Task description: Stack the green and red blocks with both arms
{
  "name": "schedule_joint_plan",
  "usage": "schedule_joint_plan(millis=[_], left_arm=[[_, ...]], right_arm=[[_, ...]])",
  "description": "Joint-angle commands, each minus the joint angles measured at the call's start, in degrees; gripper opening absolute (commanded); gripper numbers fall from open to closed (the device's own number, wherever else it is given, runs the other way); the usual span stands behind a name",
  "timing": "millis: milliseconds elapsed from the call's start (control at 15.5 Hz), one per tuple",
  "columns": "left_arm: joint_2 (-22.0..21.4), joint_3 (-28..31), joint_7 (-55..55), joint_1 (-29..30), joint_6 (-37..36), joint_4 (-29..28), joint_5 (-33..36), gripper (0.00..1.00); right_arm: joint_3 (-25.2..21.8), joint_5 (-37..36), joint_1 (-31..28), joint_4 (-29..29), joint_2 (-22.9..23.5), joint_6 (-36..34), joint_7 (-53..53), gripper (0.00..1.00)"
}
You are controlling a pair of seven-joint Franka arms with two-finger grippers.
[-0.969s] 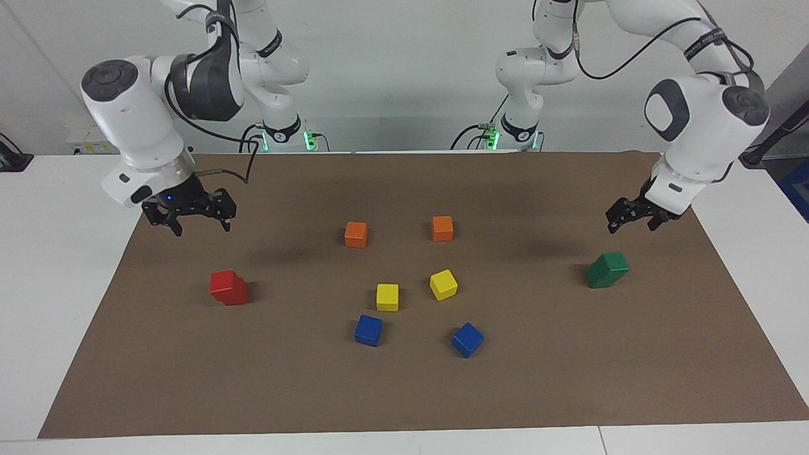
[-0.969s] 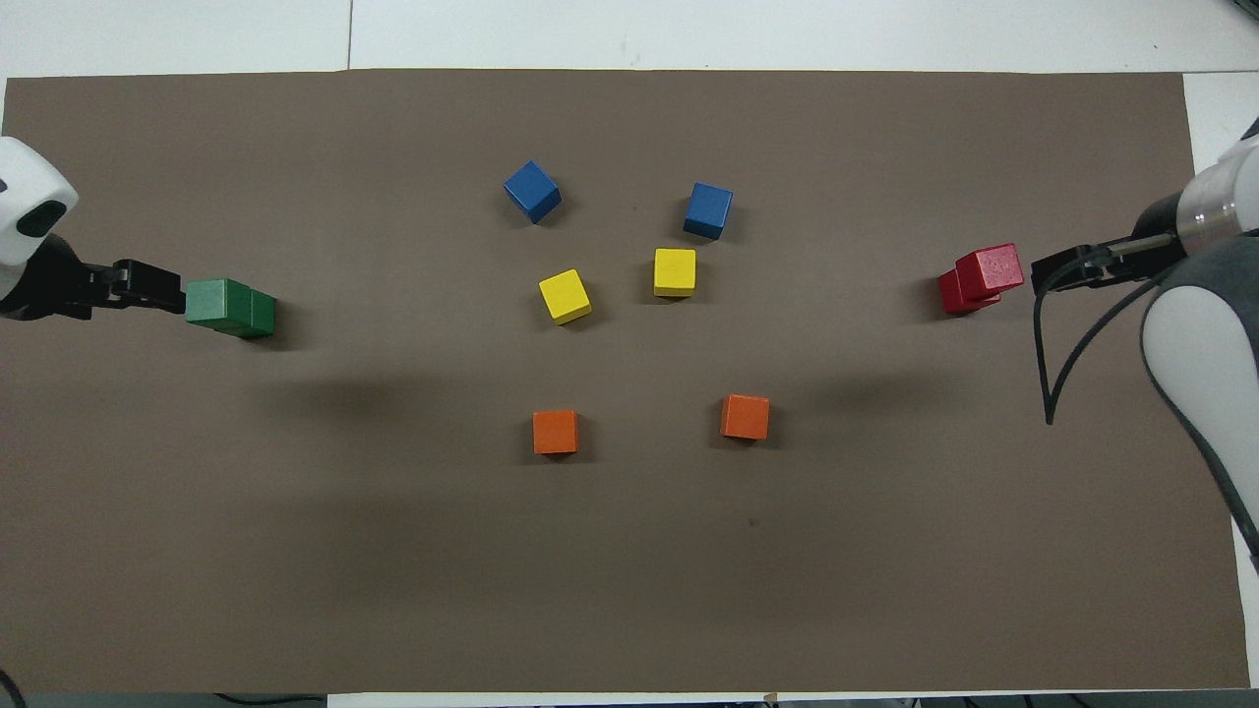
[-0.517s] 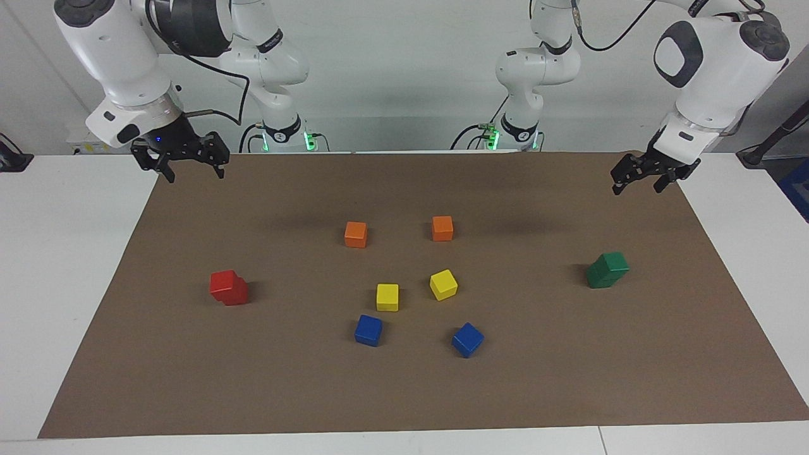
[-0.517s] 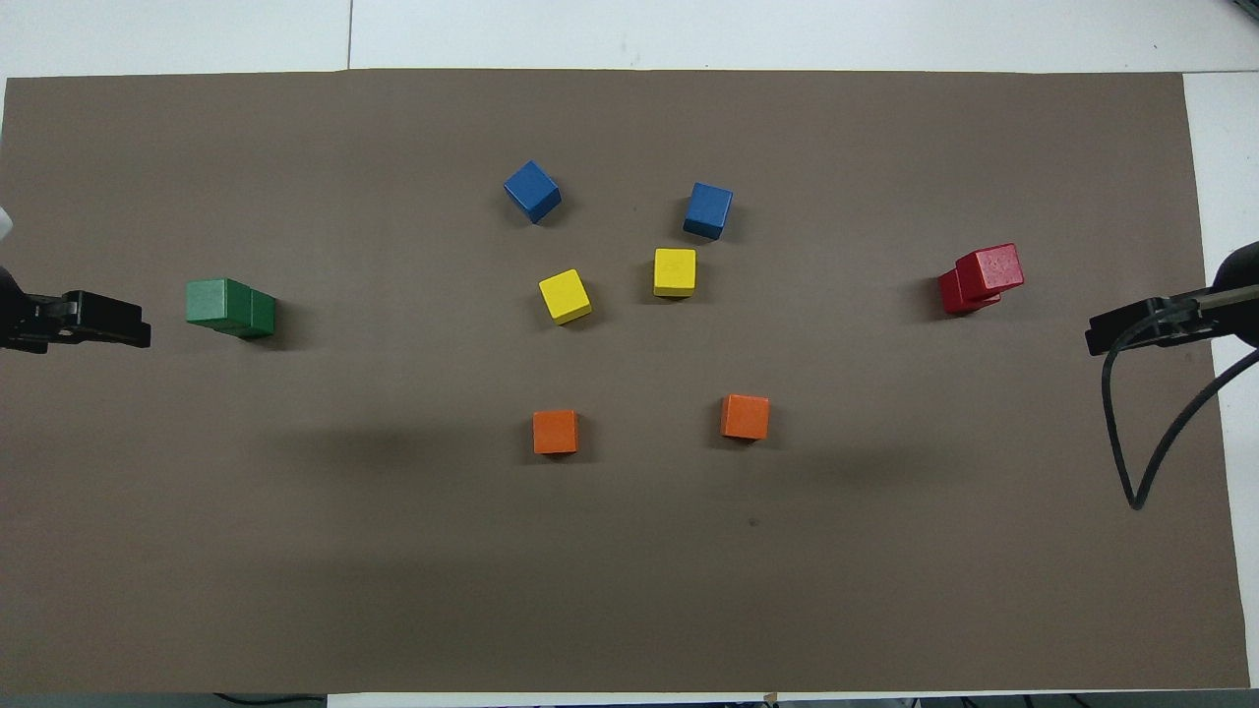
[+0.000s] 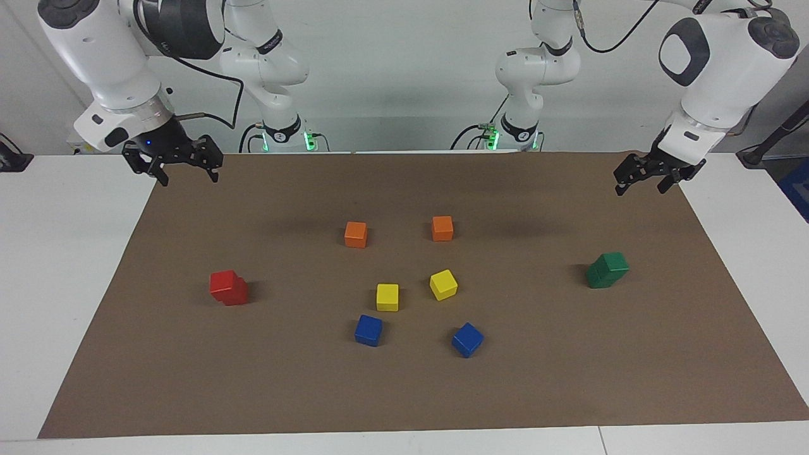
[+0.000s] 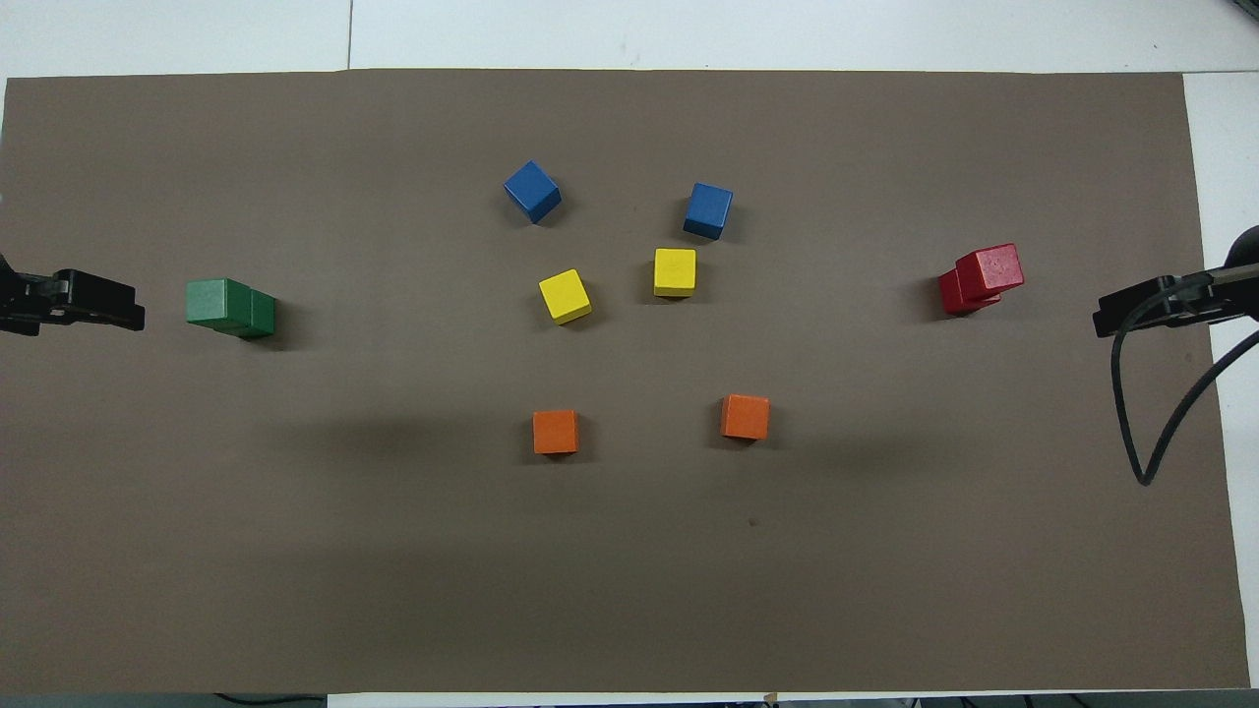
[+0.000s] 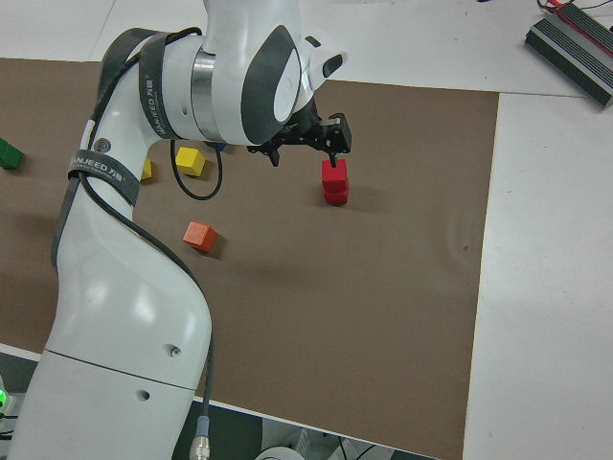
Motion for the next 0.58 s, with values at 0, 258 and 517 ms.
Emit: schedule_joint_plan(millis=[0, 258, 517], left_arm=[[1.7, 0.3, -0.2, -0.6, -1.8, 2.0, -0.7, 1.0], [1.1, 0.6, -0.2, -2.0, -2.1, 1.2, -0.2, 1.0], [0.2, 0.6, -0.2, -1.6, -2.9, 1.2, -0.3, 1.0]], right_arm=[[0.9, 0.2, -1.2, 2.0, 0.8, -0.6, 0.1, 1.0], [0.8, 0.0, -1.1, 5.6, 2.6, -0.2, 0.1, 1.0], [0.8, 0.0, -1.2, 5.0, 2.0, -0.4, 0.1, 1.0]])
